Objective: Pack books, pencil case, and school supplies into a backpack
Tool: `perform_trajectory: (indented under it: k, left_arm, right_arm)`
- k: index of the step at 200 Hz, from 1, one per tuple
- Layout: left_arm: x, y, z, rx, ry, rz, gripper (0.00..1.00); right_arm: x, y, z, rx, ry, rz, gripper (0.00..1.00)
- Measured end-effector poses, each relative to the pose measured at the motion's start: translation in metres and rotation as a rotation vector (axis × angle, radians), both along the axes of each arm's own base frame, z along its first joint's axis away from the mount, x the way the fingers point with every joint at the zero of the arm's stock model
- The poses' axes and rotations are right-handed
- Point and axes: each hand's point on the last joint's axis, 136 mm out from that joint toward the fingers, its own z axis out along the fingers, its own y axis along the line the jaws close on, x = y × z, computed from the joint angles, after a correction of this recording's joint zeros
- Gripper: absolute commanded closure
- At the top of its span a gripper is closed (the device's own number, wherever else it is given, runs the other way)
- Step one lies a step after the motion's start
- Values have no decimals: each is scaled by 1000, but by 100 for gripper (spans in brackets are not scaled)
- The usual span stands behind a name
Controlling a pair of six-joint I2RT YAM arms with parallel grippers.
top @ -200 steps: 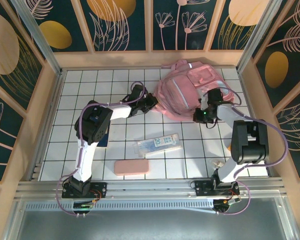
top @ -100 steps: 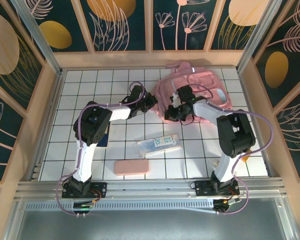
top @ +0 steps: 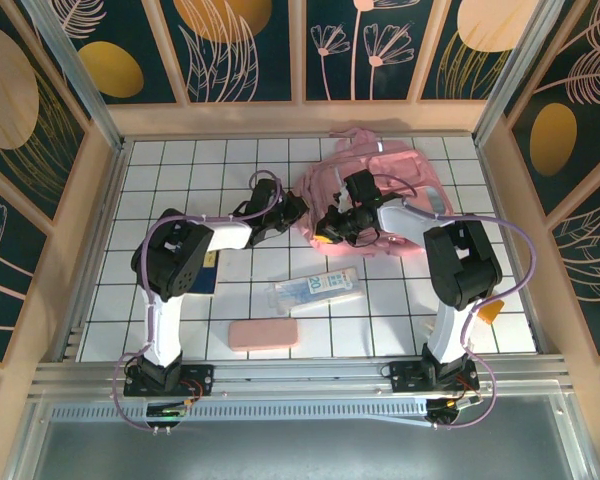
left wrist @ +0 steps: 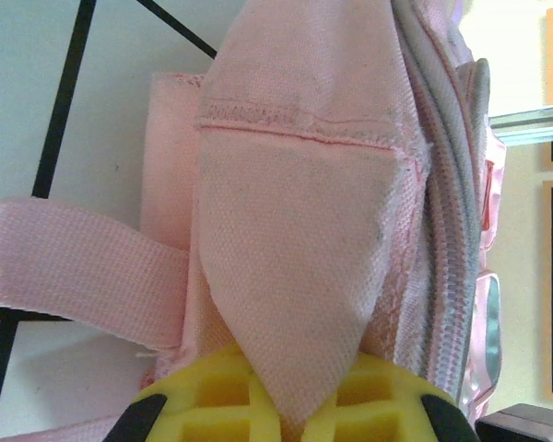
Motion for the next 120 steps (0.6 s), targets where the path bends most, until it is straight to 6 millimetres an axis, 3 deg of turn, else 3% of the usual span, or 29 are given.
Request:
perform_trajectory:
  k: [63, 99, 120]
  left_arm:
    - [11, 8, 21, -45, -9, -52, 100]
    - [19, 13, 34, -71, -14, -74, 100]
    - [22, 14, 39, -78, -21, -90, 100]
  right_arm:
    - [-16, 20, 28, 179, 76, 79, 100]
    - [-12, 12, 56, 254, 45, 89, 100]
    - [-12, 10, 62, 272, 27, 103, 100]
